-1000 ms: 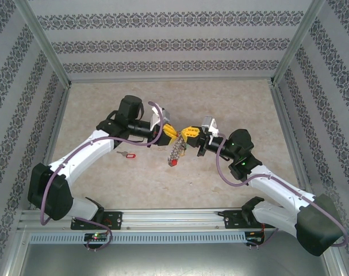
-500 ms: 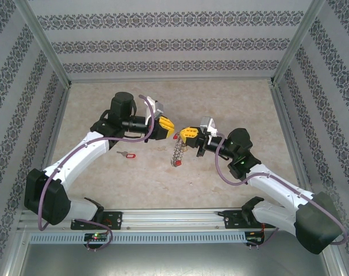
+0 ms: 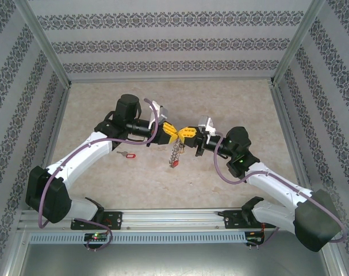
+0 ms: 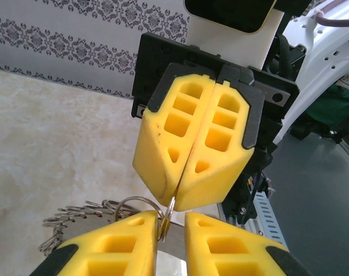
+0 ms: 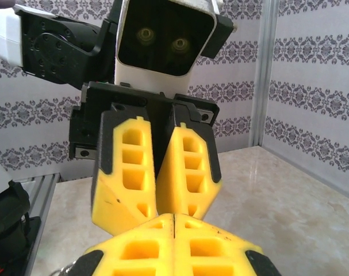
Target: Put the keys on the keyring
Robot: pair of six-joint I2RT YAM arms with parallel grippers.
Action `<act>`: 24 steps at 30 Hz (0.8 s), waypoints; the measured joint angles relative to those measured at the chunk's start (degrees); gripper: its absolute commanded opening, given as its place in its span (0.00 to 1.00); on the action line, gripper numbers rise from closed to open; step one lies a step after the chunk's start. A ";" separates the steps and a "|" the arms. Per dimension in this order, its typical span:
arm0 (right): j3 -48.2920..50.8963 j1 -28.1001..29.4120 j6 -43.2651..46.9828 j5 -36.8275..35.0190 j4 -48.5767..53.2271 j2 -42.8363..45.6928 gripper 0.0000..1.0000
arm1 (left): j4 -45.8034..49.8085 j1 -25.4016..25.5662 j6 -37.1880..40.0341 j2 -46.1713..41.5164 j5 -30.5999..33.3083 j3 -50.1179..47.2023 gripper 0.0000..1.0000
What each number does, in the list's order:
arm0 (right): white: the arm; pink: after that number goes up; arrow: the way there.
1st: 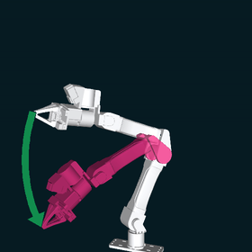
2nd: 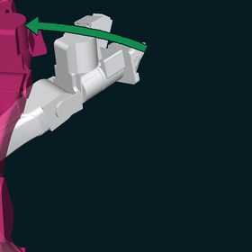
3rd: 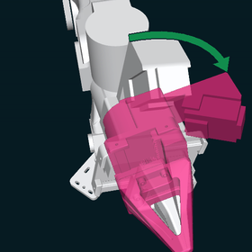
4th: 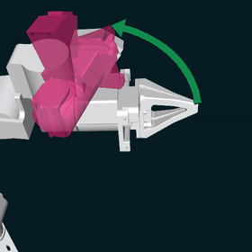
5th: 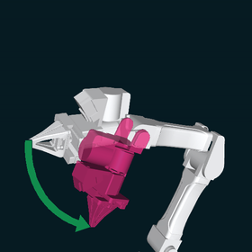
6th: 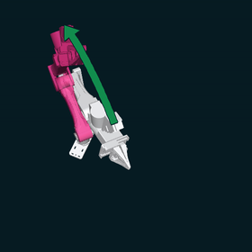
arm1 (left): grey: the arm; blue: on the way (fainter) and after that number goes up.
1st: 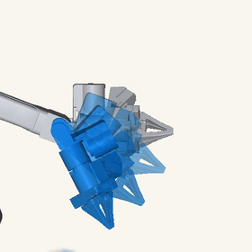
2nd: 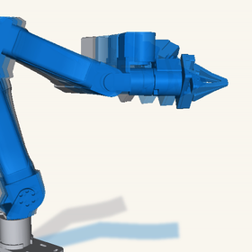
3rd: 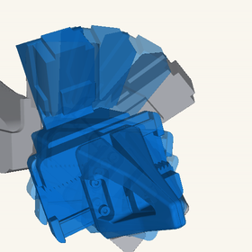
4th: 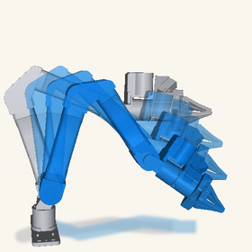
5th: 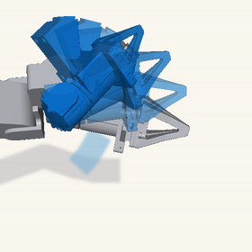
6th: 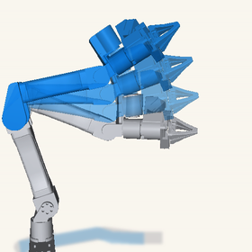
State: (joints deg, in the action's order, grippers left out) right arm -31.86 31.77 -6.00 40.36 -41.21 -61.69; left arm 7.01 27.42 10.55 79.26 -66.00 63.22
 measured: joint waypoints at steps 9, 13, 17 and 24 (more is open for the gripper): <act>-0.96 -0.35 1.46 3.65 2.75 -0.35 0.00 | 6.34 -0.04 6.51 0.00 -0.42 1.36 0.00; -1.84 -3.82 4.85 9.40 8.15 0.22 0.29 | 12.72 0.66 11.93 -0.02 1.46 2.73 0.00; -1.86 -9.38 10.45 11.87 15.54 4.17 0.42 | 20.02 0.79 16.46 -0.02 5.07 3.58 0.00; -10.05 -8.11 32.83 10.62 44.11 7.10 0.51 | 26.36 3.23 21.88 0.04 9.88 4.98 0.00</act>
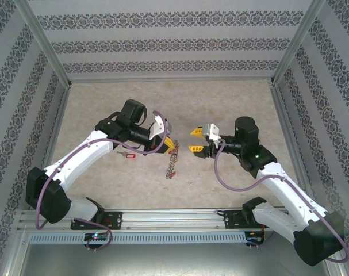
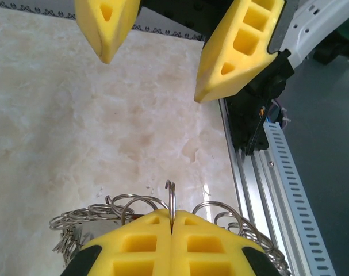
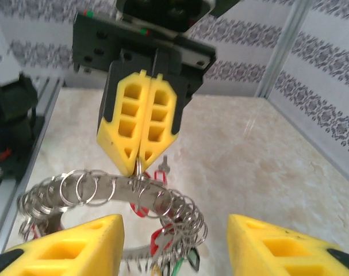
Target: Put the keys on the keyring
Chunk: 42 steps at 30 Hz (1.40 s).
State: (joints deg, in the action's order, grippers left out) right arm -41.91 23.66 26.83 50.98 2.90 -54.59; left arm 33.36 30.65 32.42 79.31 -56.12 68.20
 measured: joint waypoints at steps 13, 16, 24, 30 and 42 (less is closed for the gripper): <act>-8.20 9.25 7.87 -4.26 16.52 -10.08 0.33 | 5.77 3.54 7.96 3.37 2.71 3.96 0.00; -8.31 9.25 7.78 -5.05 16.83 -10.45 0.25 | 6.60 3.56 8.55 3.85 2.84 4.31 0.00; -8.68 9.25 7.04 -5.16 17.11 -10.45 0.18 | 6.97 3.85 8.96 3.91 3.04 4.46 0.00; -8.68 9.99 5.68 -5.11 16.61 -10.58 0.09 | 7.02 3.85 8.94 3.96 2.99 4.50 0.00; -2.95 9.70 -4.87 -5.22 4.31 -9.09 0.00 | 5.31 2.67 5.25 3.67 3.30 4.04 0.13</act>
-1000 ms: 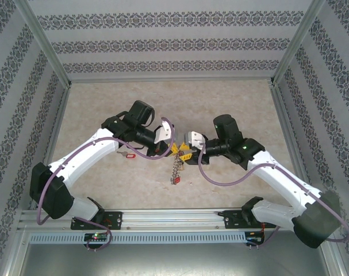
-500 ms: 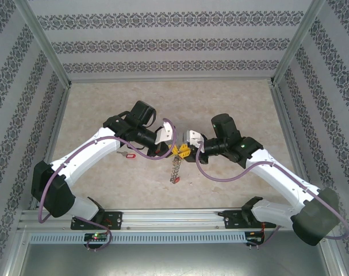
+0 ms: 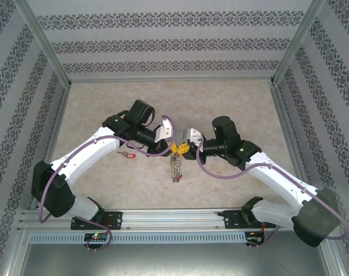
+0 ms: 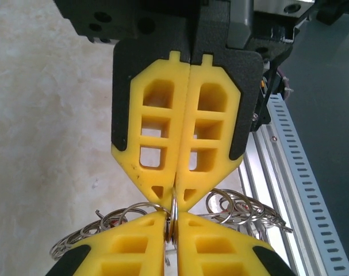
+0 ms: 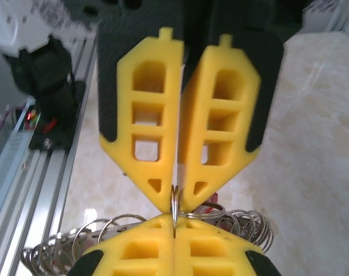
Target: Put the keys on the keyring
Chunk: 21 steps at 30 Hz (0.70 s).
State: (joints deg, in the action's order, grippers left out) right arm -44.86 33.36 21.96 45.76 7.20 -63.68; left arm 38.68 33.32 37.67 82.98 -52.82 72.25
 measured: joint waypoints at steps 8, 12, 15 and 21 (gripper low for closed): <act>9.90 -0.15 -15.28 -1.40 -24.17 2.23 0.00 | -7.37 -1.97 -3.89 -2.47 -2.73 -3.37 0.14; 11.43 -0.15 -18.69 -2.82 -29.35 2.32 0.00 | -9.62 -2.45 -5.22 -2.49 -3.26 -3.43 0.14; 12.52 -0.15 -20.26 -4.52 -32.41 2.93 0.00 | -11.17 -2.75 -6.45 -2.49 -3.96 -3.43 0.11; 13.11 -0.22 -21.33 -5.01 -34.67 3.30 0.15 | -13.77 -3.34 -9.09 -2.51 -4.92 -3.48 0.00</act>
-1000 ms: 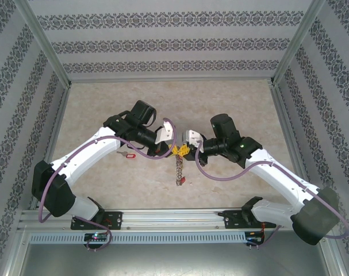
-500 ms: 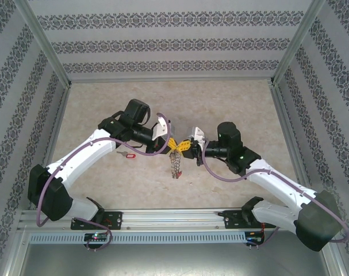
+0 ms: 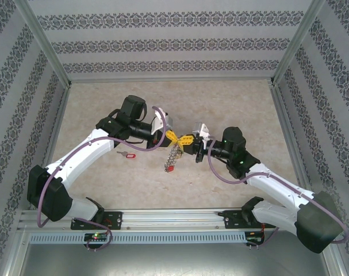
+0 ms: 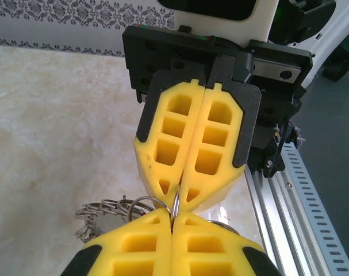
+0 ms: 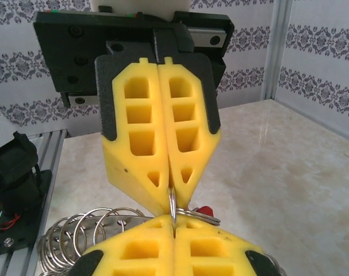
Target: Put the keys on the keyring
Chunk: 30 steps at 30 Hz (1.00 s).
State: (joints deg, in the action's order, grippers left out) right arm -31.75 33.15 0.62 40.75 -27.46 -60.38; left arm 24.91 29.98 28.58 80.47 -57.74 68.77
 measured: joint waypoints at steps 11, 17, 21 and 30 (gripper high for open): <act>-3.32 0.00 20.76 1.51 23.17 2.49 0.33 | 6.82 0.09 2.36 -0.48 6.21 -0.83 0.00; -7.61 0.02 24.83 1.57 29.68 1.57 0.33 | 10.45 1.18 4.94 -0.24 7.72 -0.26 0.00; -10.51 0.02 25.29 1.99 30.60 -0.81 0.32 | 11.54 1.86 6.25 0.13 8.13 0.39 0.00; -12.55 0.72 25.38 3.56 31.58 -4.90 0.28 | 12.02 1.92 7.19 0.17 8.09 0.46 0.00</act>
State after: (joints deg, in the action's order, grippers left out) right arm -44.29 33.87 26.00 44.31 4.12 -65.28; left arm 36.93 31.90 35.77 80.64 -49.65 69.23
